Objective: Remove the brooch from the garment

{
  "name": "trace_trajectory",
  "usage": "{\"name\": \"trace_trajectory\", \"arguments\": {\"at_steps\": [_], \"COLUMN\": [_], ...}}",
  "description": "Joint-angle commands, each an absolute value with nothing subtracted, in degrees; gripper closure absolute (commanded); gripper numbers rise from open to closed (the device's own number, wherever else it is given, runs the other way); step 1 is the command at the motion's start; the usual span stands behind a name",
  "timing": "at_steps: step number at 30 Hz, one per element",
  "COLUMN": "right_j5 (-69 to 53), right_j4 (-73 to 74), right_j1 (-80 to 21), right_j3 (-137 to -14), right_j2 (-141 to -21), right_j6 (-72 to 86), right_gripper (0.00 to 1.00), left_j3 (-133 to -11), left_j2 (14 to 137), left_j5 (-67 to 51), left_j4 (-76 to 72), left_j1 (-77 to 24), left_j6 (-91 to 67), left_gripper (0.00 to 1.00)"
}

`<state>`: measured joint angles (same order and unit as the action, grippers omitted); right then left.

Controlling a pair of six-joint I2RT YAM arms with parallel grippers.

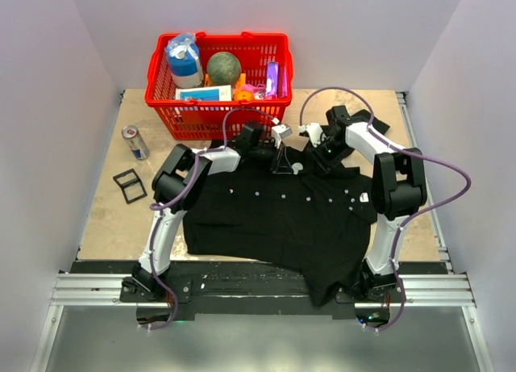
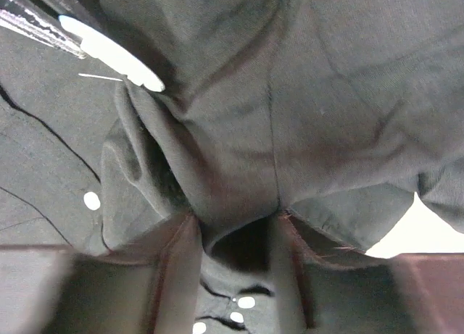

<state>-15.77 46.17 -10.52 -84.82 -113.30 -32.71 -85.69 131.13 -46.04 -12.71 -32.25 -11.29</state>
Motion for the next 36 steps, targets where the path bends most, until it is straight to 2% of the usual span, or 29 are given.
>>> {"name": "trace_trajectory", "arguments": {"at_steps": [1,4,6,10,12,16,22,28,36], "right_j5": [-14.4,-17.5,-24.8,-37.8,-40.2,-40.3,-41.7,-35.2,-33.4], "right_j4": [45.0,46.6,49.1,51.6,52.6,53.6,54.7,52.6,52.6], "right_j1": [-10.7,-10.7,-10.7,-10.8,-10.9,-11.1,-11.0,-10.9,-10.6], "right_j3": [-85.1,-84.6,-84.6,-83.8,-83.7,-84.1,-85.0,-84.8,-88.3], "right_j2": [-112.6,-111.5,-110.4,-109.2,-109.1,-109.3,-109.4,-109.6,-112.2], "right_j6": [-31.5,-31.3,-31.4,-29.6,-29.4,-29.6,-30.0,-29.0,-28.7], "right_gripper": [0.72,0.78,0.83,0.84,0.84,0.85,0.85,0.86,0.84], "left_j3": [-87.5,-87.2,-86.9,-86.3,-86.8,-88.5,-89.6,-89.5,-88.2], "left_j2": [127.4,126.9,126.3,125.2,125.2,125.9,126.6,126.4,125.9], "left_j5": [-46.7,-45.7,-44.0,-40.8,-38.6,-32.0,-28.4,-30.0,-34.2], "left_j4": [-12.9,-14.1,-14.3,-17.4,-18.2,-20.1,-19.5,-17.8,-18.1], "left_j1": [-31.3,-31.4,-31.6,-32.6,-33.3,-34.0,-34.1,-32.7,-31.8], "left_j6": [-10.3,-11.0,-11.6,-12.3,-12.4,-11.9,-11.1,-11.2,-11.9], "left_gripper": [1.0,1.0,1.0,1.0,1.0,1.0,1.0,1.0,1.0]}}
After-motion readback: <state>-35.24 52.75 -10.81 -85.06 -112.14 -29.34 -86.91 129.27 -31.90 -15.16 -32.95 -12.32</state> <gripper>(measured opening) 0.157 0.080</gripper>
